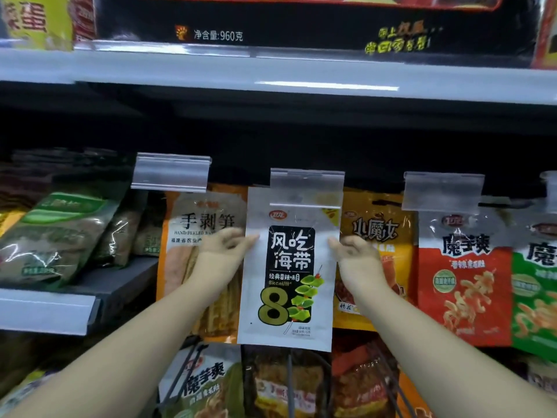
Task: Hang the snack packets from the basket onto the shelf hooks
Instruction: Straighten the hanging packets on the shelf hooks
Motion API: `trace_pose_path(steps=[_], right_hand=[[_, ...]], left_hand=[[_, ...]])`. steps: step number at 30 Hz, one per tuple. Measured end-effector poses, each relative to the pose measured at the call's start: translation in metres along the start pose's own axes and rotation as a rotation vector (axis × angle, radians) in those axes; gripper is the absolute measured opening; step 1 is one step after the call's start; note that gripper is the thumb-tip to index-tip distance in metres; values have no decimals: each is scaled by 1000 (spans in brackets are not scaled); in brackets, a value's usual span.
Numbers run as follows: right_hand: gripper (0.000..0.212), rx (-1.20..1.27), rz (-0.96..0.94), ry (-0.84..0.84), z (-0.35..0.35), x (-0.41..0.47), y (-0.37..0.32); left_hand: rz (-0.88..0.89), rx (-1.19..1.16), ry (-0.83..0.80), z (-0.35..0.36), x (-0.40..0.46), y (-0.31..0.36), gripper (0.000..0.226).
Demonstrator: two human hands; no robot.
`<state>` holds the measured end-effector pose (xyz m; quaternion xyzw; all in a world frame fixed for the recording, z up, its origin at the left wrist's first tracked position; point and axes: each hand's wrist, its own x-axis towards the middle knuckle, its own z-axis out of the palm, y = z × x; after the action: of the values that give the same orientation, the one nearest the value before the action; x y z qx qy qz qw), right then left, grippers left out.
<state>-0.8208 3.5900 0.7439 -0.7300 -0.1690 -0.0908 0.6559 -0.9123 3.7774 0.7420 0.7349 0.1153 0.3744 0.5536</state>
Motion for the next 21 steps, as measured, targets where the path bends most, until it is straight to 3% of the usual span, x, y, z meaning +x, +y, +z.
trace_pose_path(steps=[3, 7, 14, 16, 21], right_hand=[[27, 16, 2, -75, -6, -26, 30], [12, 187, 70, -141, -4, -34, 52], [20, 30, 25, 5, 8, -22, 62], [10, -23, 2, 15, 11, -21, 62], [20, -120, -36, -26, 13, -22, 60]], left_hand=[[-10, 64, -145, -7, -16, -31, 23], [-55, 18, -178, -6, -26, -45, 22], [-105, 21, -60, 5, -19, -52, 19], [-96, 36, -50, 7, -19, -54, 18], [-32, 95, 12, 9, -23, -53, 28]])
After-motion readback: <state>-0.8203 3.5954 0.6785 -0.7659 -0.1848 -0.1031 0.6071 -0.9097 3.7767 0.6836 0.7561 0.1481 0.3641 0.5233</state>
